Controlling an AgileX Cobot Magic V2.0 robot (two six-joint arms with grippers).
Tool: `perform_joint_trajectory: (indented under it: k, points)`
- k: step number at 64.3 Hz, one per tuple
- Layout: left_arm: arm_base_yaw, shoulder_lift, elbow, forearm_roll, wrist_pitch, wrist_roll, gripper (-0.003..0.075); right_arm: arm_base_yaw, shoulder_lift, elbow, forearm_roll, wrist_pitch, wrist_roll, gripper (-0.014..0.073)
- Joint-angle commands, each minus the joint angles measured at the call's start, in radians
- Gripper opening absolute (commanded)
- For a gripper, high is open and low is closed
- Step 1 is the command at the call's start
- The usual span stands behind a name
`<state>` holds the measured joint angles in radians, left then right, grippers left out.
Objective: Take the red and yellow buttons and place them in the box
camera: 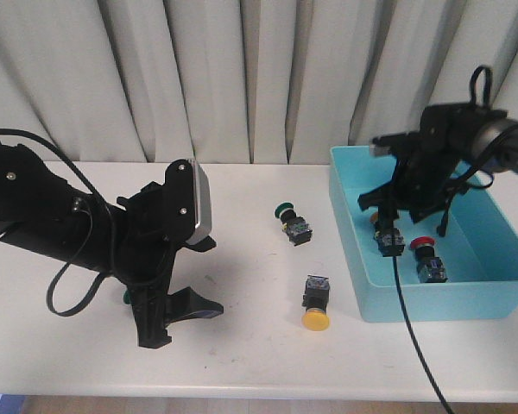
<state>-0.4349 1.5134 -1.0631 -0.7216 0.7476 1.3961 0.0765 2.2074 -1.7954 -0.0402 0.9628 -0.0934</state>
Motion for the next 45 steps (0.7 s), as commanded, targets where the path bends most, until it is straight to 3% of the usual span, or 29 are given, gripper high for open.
perform_joint_trajectory:
  k: [1, 33, 45]
  points:
    - [-0.004, -0.031, -0.023, -0.035, -0.012, -0.009, 0.0562, -0.004, -0.16, -0.032, -0.008, 0.031, -0.007, 0.0433]
    - [-0.004, -0.031, -0.023, -0.035, -0.023, -0.009, 0.0562, -0.001, -0.579, -0.025, 0.057, 0.262, -0.032, 0.0433]
    - [-0.004, -0.031, -0.023, -0.035, -0.024, -0.009, 0.0562, -0.001, -0.748, 0.222, 0.06, 0.157, -0.031, 0.0433]
